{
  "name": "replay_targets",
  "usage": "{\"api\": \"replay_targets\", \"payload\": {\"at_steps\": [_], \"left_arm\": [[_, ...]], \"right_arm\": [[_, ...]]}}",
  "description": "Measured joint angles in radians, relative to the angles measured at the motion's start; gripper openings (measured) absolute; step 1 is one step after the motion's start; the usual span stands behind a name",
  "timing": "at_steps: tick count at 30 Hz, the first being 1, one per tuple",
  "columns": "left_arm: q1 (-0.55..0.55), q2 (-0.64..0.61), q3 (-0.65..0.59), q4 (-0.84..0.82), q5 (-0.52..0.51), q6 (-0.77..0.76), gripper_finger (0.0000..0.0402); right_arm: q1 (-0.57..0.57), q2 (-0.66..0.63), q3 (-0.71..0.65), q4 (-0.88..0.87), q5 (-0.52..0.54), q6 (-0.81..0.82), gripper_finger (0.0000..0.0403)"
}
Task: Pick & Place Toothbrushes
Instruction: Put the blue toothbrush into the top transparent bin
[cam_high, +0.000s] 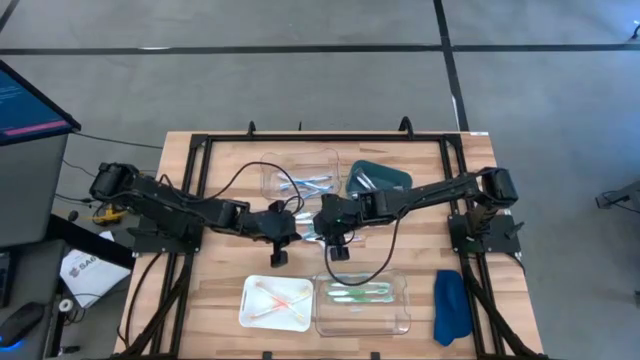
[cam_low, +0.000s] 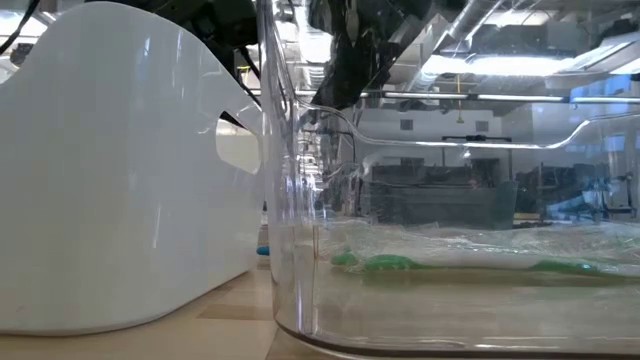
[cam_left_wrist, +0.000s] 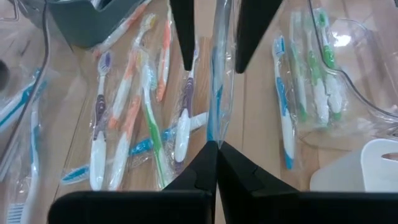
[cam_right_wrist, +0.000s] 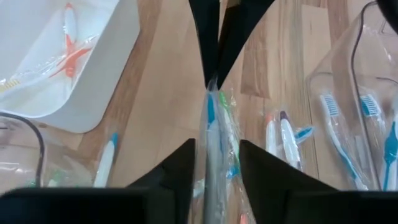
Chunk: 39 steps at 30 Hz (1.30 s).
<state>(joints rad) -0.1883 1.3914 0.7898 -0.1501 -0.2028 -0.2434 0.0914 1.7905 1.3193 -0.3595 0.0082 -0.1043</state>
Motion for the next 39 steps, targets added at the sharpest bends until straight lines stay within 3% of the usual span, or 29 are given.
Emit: {"api": "replay_targets", "payload": {"at_steps": [8, 14, 18, 24, 30, 39], "left_arm": [[0.0, 0.0, 0.0, -0.004, -0.01, -0.008, 0.0001], [0.0, -0.002, 0.0, -0.001, -0.029, 0.0, 0.0002], [-0.001, -0.009, 0.0, 0.002, -0.042, 0.001, 0.0014], [-0.003, -0.054, -0.001, 0.023, -0.044, 0.002, 0.0081], [-0.023, -0.208, 0.0, 0.025, -0.045, 0.019, 0.015], [-0.17, -0.342, 0.0, 0.076, -0.144, 0.114, 0.0184]], "right_arm": [[0.0, 0.0, 0.0, -0.012, 0.002, -0.033, 0.0018], [-0.001, 0.0, 0.0, -0.032, 0.002, -0.045, 0.0035], [-0.001, 0.0, 0.0, -0.048, 0.0, -0.056, 0.0017], [-0.002, 0.0, 0.0, -0.052, 0.005, -0.063, 0.0024], [-0.008, -0.022, -0.002, -0.007, 0.138, -0.115, 0.0017], [-0.114, -0.073, 0.0, 0.087, 0.148, -0.041, 0.0017]]}}
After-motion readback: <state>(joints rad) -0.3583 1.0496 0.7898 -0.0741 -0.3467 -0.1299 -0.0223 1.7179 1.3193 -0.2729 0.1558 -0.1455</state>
